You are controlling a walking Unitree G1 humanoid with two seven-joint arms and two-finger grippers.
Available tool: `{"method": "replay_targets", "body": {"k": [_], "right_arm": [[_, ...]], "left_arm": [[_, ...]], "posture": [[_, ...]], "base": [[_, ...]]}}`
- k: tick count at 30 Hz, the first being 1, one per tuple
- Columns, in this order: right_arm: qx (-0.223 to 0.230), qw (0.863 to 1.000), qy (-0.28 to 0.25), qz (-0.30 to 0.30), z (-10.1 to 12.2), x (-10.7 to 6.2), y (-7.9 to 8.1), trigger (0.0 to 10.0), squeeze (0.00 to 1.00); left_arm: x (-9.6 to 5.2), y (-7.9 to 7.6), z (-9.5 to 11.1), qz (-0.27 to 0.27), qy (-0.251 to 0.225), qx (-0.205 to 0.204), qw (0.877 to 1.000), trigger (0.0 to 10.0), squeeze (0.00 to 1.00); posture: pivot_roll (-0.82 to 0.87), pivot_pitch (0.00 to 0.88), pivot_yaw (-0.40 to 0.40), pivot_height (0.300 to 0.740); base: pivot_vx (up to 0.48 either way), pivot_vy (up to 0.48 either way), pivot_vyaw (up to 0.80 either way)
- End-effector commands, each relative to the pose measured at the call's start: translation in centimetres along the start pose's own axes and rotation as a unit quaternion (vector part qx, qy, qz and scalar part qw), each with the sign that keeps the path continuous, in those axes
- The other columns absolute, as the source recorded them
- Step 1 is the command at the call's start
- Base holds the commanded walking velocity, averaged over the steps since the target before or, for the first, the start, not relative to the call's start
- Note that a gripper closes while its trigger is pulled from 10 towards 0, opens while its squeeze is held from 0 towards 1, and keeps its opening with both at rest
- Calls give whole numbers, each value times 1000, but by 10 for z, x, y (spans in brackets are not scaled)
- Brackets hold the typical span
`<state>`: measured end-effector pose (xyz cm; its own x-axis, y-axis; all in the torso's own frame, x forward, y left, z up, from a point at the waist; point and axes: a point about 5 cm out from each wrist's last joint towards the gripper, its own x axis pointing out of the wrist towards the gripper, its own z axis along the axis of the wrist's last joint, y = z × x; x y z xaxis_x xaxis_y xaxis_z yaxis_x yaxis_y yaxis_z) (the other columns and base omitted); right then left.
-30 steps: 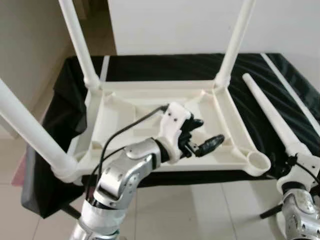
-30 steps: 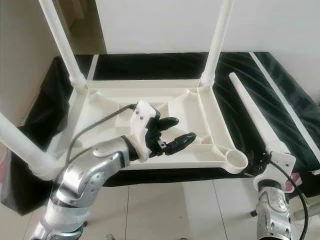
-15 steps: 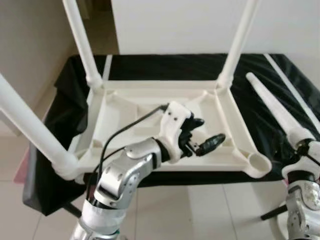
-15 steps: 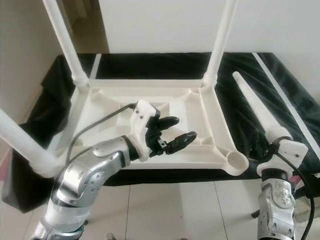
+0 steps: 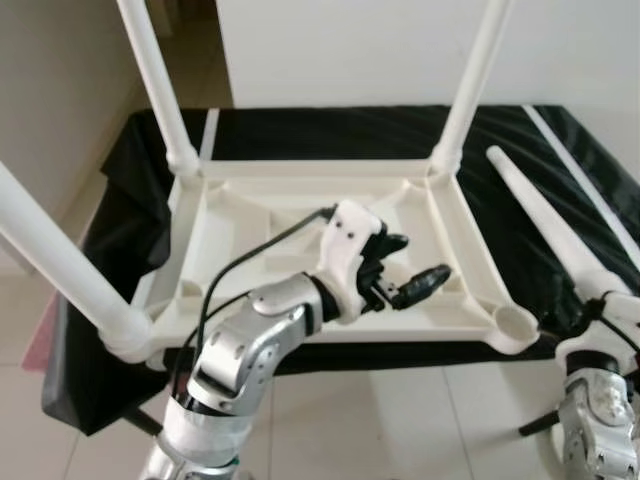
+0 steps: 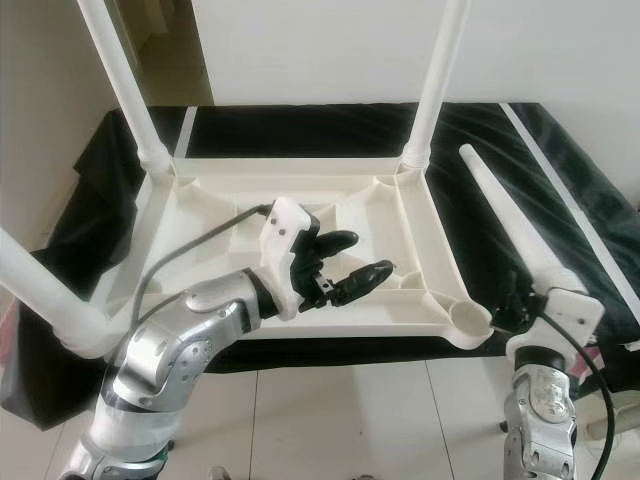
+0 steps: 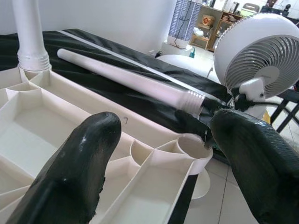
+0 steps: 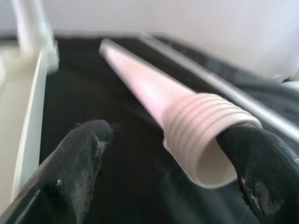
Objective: Building children table
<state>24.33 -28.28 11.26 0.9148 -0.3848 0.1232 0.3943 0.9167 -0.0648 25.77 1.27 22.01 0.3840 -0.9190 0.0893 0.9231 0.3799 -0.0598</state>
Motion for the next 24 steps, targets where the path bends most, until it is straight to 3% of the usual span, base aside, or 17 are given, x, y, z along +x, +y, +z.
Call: {"method": "replay_targets", "body": {"k": [1,3,6,9,17,22,24], "right_arm": [[-27,999,44,5,-14,-3,-1,10000,0],[-27,999,44,5,-14,-3,-1,10000,0],[-62,993,99,30,-33,-9,3,10000,0],[-66,989,123,39,-43,-15,4,10000,0],[-79,983,153,66,-56,-35,8,10000,0],[-41,984,154,76,-55,-39,11,10000,0],[17,987,139,78,-50,-41,15,10000,0]], "left_arm": [[1,0,1,1,-4,4,1000,10000,0],[1,0,1,1,-4,4,1000,10000,0],[1,0,2,2,-6,3,1000,10000,0],[1,0,3,3,-8,4,1000,10000,0],[0,-1,5,-1,-8,11,1000,10000,0],[0,1,8,-6,-6,27,1000,10000,0],[0,5,12,-4,-2,46,999,10000,0]], "posture": [[-65,84,-19,740],[-65,84,-19,740],[-66,88,-23,740],[-65,88,-23,740],[-67,93,-16,740],[-70,94,-11,740],[-71,94,-4,740]], "base": [[0,0,0],[0,0,0],[0,0,0],[0,0,0],[0,0,0],[0,0,0],[0,0,0]]}}
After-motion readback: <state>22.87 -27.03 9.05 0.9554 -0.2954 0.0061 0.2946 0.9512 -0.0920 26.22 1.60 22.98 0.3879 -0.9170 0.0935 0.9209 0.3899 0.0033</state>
